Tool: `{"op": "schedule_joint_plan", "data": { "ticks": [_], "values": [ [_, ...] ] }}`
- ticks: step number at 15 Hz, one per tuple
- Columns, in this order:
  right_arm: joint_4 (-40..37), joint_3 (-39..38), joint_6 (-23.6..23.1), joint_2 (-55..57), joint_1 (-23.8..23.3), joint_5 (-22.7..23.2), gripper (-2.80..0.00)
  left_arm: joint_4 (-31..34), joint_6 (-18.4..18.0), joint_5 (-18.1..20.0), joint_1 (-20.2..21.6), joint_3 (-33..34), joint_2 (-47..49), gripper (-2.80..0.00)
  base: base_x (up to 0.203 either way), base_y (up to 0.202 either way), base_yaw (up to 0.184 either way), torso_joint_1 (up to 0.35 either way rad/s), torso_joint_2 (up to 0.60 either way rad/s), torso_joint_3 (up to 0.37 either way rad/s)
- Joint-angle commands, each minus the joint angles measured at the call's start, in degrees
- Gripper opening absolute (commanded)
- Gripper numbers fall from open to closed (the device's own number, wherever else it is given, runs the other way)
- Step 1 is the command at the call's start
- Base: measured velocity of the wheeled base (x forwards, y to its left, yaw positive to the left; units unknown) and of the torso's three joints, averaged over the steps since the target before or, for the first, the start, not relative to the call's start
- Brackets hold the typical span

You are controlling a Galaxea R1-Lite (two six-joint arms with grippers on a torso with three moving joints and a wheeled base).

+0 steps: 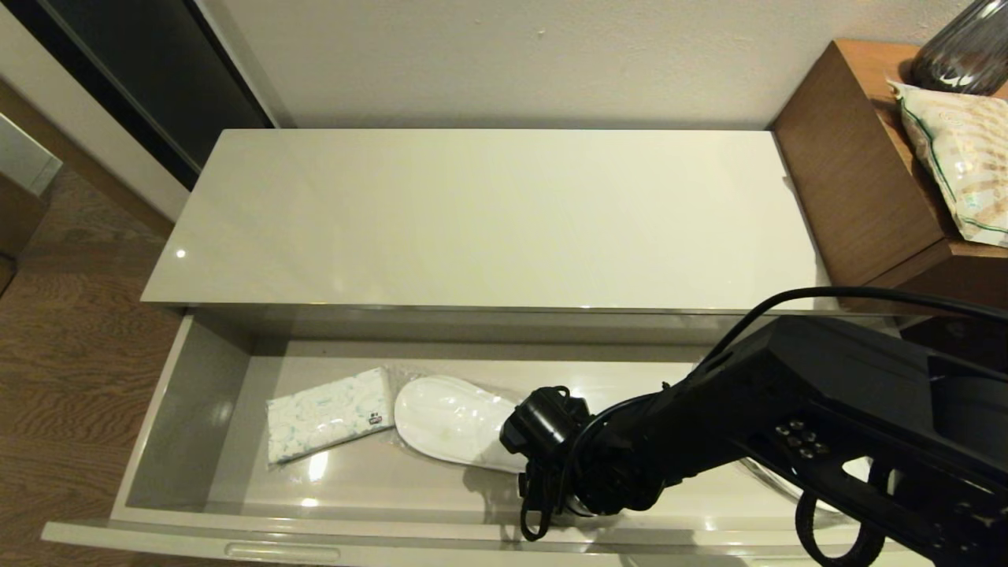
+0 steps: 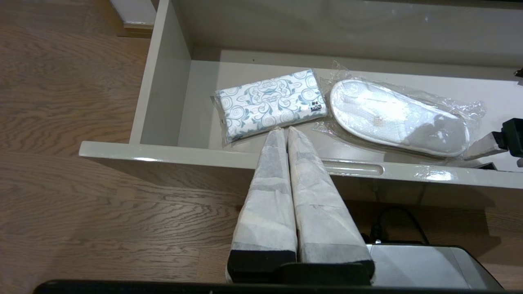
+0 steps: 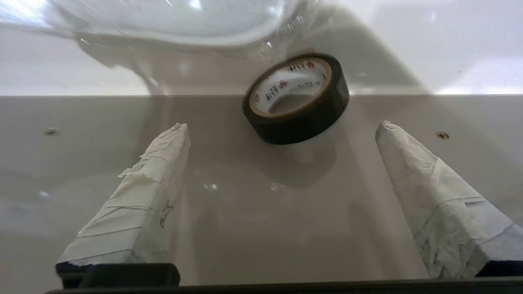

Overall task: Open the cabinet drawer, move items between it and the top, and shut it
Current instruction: Take out the adhesive tape from the drawer

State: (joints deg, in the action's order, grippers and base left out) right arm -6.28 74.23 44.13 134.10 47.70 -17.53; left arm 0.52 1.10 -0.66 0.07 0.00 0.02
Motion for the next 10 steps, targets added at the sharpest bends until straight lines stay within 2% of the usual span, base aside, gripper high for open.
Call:
{"op": "schedule_joint_plan", "data": {
  "ticks": [1, 10],
  "values": [
    [-0.6, 1.2, 0.3, 1.2, 0.0, 0.1, 0.0, 0.0, 0.0, 0.0, 0.0, 0.0, 0.1, -2.8, 0.0, 0.0, 0.0, 0.0, 0.0, 0.0],
    [-0.3, 4.1, 0.7, 5.4, -1.3, 0.0, 0.0, 0.0, 0.0, 0.0, 0.0, 0.0, 0.1, -2.8, 0.0, 0.0, 0.0, 0.0, 0.0, 0.0]
  ]
}}
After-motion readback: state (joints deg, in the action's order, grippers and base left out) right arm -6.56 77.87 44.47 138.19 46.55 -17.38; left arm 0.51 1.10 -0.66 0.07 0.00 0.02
